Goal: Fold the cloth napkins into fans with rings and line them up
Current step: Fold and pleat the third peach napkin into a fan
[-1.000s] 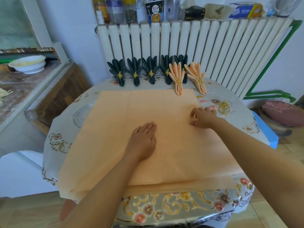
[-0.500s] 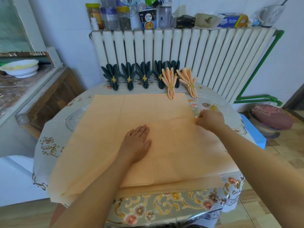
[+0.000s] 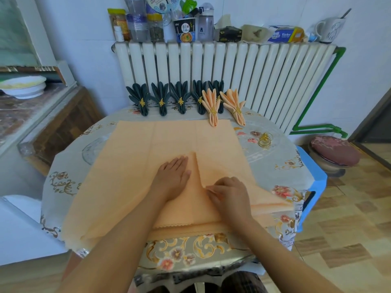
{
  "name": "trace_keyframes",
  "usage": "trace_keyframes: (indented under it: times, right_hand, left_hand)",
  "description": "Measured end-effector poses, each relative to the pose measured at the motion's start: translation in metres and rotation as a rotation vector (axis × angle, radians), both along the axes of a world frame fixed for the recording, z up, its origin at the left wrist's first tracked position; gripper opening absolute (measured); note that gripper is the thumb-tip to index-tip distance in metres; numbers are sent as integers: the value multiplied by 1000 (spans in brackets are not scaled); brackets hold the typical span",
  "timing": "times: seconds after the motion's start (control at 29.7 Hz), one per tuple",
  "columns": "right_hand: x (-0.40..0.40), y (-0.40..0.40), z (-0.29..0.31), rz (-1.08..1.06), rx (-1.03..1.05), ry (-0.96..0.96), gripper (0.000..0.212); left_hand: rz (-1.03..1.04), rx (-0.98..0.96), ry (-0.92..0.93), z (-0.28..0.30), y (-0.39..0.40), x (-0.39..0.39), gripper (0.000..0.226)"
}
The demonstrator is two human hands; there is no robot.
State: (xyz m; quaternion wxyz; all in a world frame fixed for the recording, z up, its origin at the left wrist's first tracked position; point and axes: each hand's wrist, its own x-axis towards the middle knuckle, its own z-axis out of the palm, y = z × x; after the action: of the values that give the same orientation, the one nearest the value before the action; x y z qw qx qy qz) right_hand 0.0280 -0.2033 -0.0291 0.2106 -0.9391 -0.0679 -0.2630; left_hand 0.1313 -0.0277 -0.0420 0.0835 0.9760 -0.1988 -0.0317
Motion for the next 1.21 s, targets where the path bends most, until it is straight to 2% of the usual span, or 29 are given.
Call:
trace_keyframes:
  times: [0.13,0.24,0.34,0.54,0.74,0.94,1.08,1.21]
  right_hand:
    - [-12,19,-10,68,103,61,31]
    - [-16,22,-19,94,102,104,26]
    - [-23,21,-27,88,95,148,35]
    - [-31,18,-29,151,-35,174,37]
    - [-39,20,-28,205,-217,226,51]
    - [-37,20,-28,227,-250,317,53]
    - [-39,19,-26,346,-102,311,59]
    - [-43,20,-18,395,65,218,38]
  left_hand:
    - [-2,-25,14,-2,2,1,59]
    - [-15,-19,9,-2,2,1,61]
    - [-25,-2,13,-2,1,2,65]
    - [-44,56,15,-4,2,4,74]
    - [-42,66,17,-6,2,6,76]
    - [-26,67,26,-6,1,8,76]
    - [-26,63,26,-6,0,7,77]
    - [-31,59,28,-4,0,6,79]
